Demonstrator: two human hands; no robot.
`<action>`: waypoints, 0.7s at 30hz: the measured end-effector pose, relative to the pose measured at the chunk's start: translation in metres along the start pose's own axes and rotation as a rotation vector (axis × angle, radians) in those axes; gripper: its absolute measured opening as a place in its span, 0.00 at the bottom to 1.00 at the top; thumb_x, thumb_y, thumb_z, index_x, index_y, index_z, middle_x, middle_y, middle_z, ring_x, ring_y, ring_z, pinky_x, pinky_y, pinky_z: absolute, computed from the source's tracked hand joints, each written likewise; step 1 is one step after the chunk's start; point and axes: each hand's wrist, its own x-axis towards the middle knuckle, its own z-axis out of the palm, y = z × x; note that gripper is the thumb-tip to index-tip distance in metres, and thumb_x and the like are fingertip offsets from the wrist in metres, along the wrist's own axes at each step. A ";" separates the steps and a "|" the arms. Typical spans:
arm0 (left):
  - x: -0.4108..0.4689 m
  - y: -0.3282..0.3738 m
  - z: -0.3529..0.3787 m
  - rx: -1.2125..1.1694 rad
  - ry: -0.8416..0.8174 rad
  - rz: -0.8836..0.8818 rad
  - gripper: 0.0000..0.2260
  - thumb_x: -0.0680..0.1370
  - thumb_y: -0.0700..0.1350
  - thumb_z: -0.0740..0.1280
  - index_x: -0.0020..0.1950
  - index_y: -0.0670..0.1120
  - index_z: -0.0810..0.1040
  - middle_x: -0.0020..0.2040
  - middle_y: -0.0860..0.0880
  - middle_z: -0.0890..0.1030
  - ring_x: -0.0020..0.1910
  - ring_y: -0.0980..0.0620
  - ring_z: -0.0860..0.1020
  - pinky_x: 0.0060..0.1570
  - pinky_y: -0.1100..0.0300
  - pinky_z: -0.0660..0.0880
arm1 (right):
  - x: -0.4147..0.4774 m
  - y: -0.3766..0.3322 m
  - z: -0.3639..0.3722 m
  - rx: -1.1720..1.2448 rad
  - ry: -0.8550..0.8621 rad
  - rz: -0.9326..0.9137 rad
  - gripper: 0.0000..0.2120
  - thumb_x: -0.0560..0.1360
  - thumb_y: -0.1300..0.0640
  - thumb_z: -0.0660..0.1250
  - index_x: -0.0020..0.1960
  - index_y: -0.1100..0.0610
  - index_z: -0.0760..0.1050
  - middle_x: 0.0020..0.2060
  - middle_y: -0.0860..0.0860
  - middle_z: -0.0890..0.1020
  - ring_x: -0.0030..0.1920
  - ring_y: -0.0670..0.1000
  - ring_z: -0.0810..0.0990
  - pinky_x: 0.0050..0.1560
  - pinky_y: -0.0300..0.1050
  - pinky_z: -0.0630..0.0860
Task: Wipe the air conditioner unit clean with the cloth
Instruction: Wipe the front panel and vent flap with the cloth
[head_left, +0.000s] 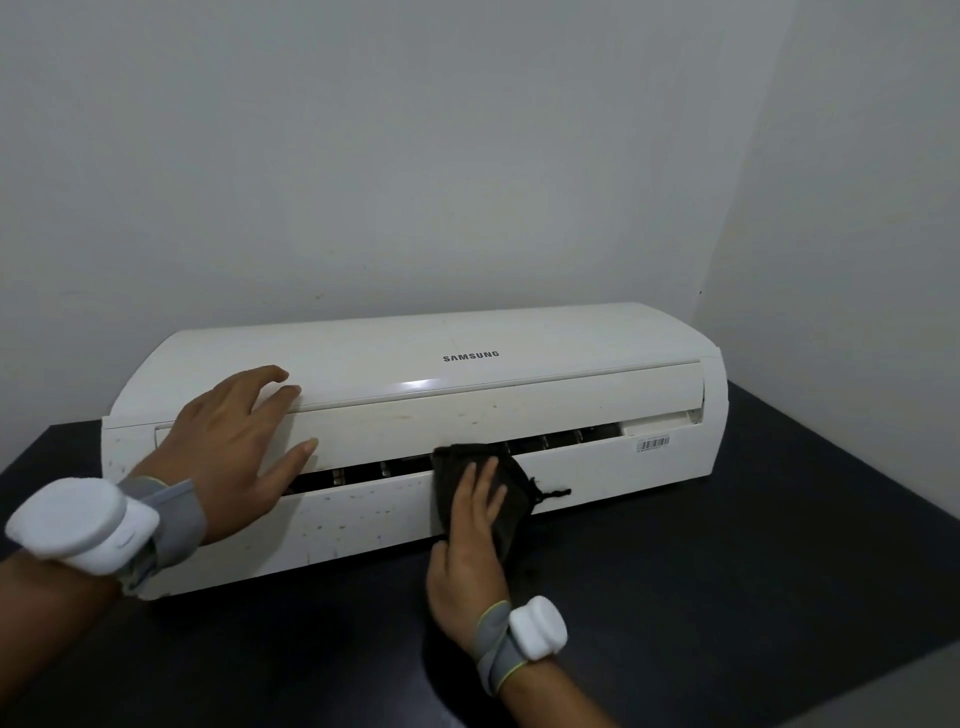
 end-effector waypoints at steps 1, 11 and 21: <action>-0.001 -0.002 0.000 -0.001 0.000 -0.005 0.35 0.71 0.64 0.48 0.66 0.41 0.72 0.67 0.41 0.70 0.65 0.38 0.69 0.61 0.42 0.69 | -0.003 0.001 0.001 0.014 -0.004 -0.001 0.39 0.74 0.68 0.53 0.74 0.57 0.30 0.69 0.50 0.24 0.74 0.58 0.30 0.76 0.53 0.39; -0.005 -0.018 0.002 -0.018 0.002 0.022 0.34 0.71 0.63 0.47 0.64 0.41 0.74 0.62 0.43 0.74 0.58 0.40 0.75 0.56 0.46 0.72 | 0.030 0.022 -0.054 0.262 0.229 0.327 0.33 0.78 0.69 0.53 0.75 0.66 0.36 0.74 0.62 0.34 0.76 0.59 0.40 0.70 0.38 0.37; 0.005 -0.047 0.010 0.029 0.008 0.022 0.25 0.75 0.58 0.55 0.62 0.43 0.75 0.60 0.45 0.76 0.53 0.40 0.78 0.47 0.46 0.75 | 0.058 0.041 -0.072 0.342 0.421 0.408 0.35 0.78 0.66 0.53 0.76 0.60 0.34 0.77 0.53 0.37 0.76 0.60 0.43 0.72 0.44 0.40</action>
